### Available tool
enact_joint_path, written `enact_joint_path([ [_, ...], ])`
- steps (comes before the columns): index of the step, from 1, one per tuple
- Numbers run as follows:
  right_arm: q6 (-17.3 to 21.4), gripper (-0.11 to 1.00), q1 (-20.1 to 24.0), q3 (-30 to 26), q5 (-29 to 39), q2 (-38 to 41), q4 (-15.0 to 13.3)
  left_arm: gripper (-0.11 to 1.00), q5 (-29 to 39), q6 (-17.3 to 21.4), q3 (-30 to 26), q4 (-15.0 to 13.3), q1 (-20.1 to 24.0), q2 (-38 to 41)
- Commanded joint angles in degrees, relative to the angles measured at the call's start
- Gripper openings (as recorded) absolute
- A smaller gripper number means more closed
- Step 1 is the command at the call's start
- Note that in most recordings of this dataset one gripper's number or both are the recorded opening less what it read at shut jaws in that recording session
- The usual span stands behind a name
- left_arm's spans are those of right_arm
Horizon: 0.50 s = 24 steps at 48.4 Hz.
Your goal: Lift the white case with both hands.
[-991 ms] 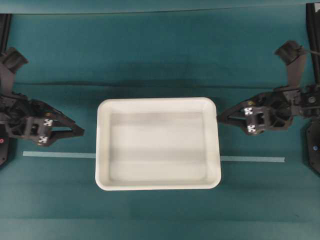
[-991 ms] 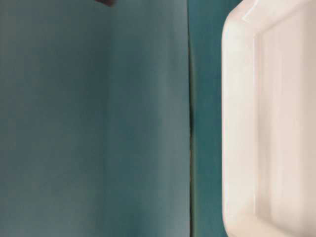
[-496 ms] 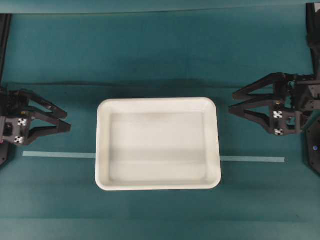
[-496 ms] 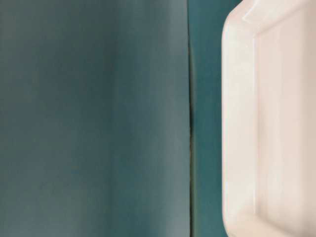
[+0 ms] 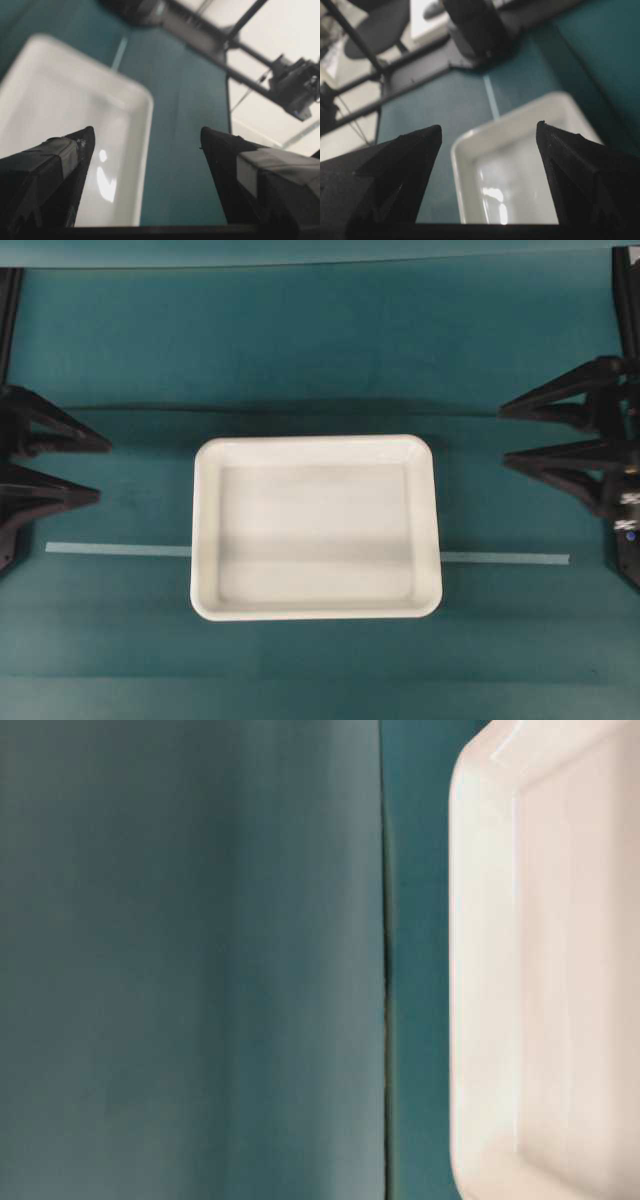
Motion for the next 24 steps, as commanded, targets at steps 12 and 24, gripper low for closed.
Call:
enact_joint_path([
  [12, -3.16, 0.83, 0.26, -1.85, 3.08, -6.42, -0.09, 0.91, -0.62, 9.67, -3.16, 0.09, -0.18, -4.83],
  [24, -3.43, 0.83, 0.35, -2.29, 2.81, -8.17, -0.09, 0.91, -0.62, 9.76, -3.16, 0.00, -0.35, -4.92],
])
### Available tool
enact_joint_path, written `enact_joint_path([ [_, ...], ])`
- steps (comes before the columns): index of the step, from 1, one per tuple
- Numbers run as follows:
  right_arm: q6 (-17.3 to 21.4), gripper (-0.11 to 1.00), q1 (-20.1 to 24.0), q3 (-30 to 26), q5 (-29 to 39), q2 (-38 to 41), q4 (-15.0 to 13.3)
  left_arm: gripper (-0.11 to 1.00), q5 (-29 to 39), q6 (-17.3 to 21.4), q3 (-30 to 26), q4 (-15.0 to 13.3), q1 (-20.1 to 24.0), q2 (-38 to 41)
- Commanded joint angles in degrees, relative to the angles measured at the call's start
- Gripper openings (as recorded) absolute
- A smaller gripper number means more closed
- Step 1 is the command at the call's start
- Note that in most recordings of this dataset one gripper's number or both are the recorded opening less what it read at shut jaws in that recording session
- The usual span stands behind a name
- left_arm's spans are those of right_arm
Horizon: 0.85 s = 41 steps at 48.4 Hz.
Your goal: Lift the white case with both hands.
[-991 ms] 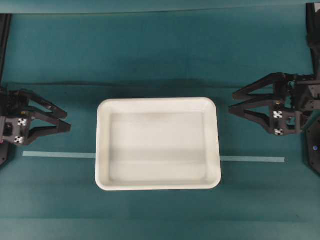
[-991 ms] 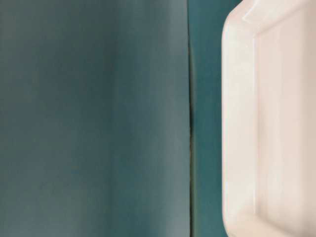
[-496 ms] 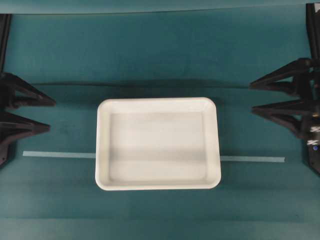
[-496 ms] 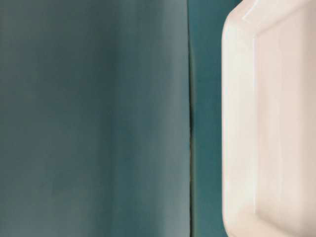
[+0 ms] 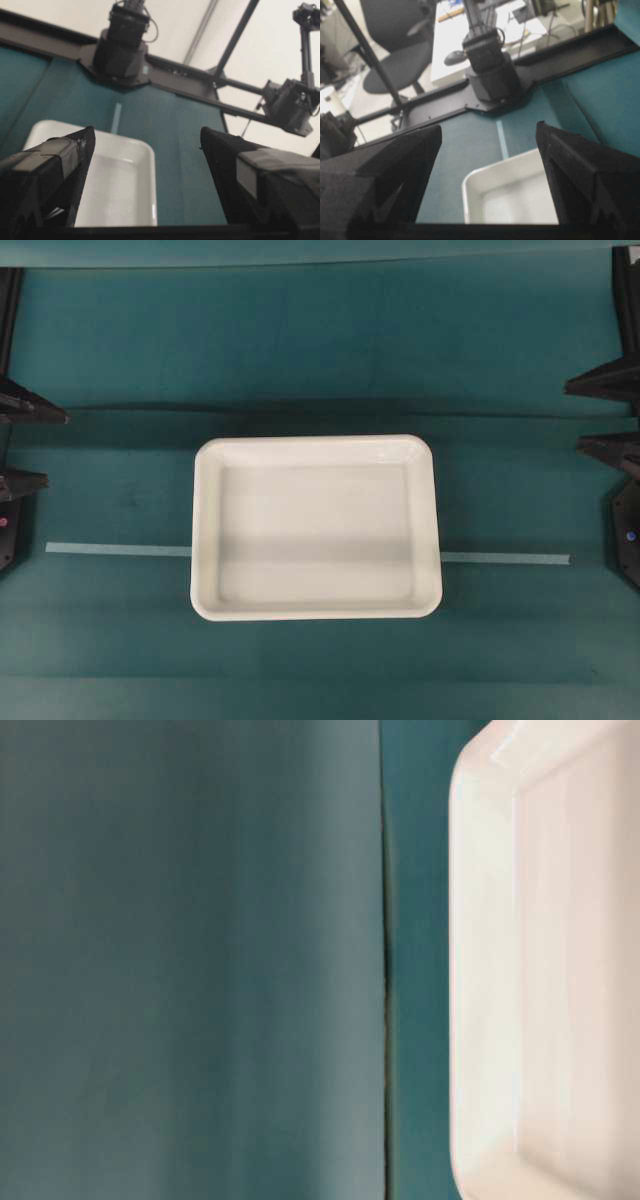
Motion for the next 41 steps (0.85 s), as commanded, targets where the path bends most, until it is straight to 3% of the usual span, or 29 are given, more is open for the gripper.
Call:
enact_joint_path([
  [1, -0.26, 0.83, 0.18, -1.14, -0.35, 0.62, -0.09, 0.91, -0.70, 0.00, -1.41, 0.09, -0.35, 1.32],
  [19, -8.35, 0.83, 1.14, -1.23, -1.76, 0.26, -0.62, 0.91, -0.79, 0.18, -1.32, 0.09, -0.53, 1.32],
  [41, -8.26, 0.83, 1.14, -0.26, -1.58, -2.29, -0.18, 0.91, -0.79, 0.44, -1.23, 0.18, -0.62, 1.32],
])
